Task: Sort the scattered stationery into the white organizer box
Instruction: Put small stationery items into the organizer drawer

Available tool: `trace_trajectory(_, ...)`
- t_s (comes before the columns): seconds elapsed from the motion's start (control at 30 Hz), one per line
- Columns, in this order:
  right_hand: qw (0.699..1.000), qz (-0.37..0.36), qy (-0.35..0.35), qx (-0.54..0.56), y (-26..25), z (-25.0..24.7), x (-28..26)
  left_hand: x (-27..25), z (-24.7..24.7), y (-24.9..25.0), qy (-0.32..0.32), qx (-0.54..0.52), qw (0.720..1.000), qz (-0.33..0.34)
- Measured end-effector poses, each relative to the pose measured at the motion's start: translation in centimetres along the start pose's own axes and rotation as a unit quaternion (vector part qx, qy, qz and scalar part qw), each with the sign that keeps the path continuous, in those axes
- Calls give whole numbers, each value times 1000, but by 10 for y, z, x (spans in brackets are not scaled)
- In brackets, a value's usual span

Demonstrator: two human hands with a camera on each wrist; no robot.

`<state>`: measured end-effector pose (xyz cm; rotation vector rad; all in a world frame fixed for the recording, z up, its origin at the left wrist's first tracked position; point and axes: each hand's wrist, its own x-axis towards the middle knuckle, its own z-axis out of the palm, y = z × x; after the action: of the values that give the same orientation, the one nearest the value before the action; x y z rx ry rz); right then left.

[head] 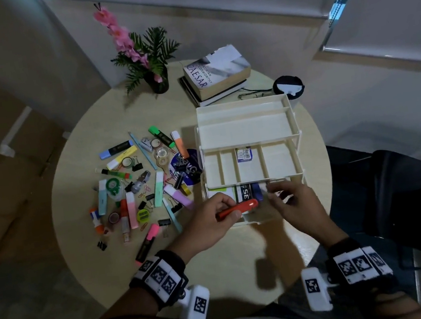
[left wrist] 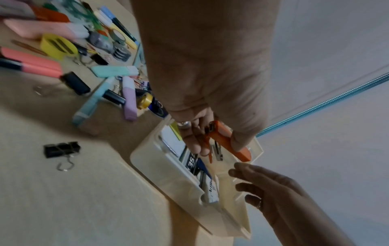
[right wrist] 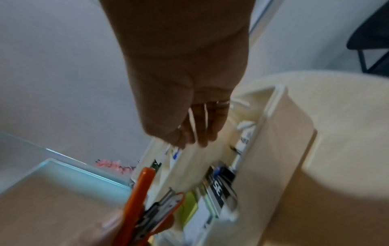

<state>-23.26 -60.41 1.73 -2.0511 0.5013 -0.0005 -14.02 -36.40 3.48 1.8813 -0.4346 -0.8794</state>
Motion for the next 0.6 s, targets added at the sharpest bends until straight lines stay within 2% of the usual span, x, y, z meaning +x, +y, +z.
trace_trajectory(0.1, 990, -94, -104, 19, -12, -16, -21, 15, 14, 8, -38, 15, 999, -4)
trace_trajectory(0.17, 983, -136, -124, -10, -8, -20, -27, 24, 25, 13, -61, 14, 998, -4)
trace_trajectory(0.23, 982, -144, -119, -22, 0, -24, -29, 30, 35, 17, -77, -4, 997, -14)
trace_trajectory(0.33, 987, -138, -78, -34, 11, -28, -33, 36, 49, 15, -65, -3, 998, -21)
trace_trajectory(0.47, 996, -63, 51, -32, 17, -24, -35, 37, 53, 9, 14, 93, 995, 16)
trace_trajectory(0.6, 991, 31, 133, 8, 25, -10, -20, 29, 47, 2, -15, 172, 984, 45)
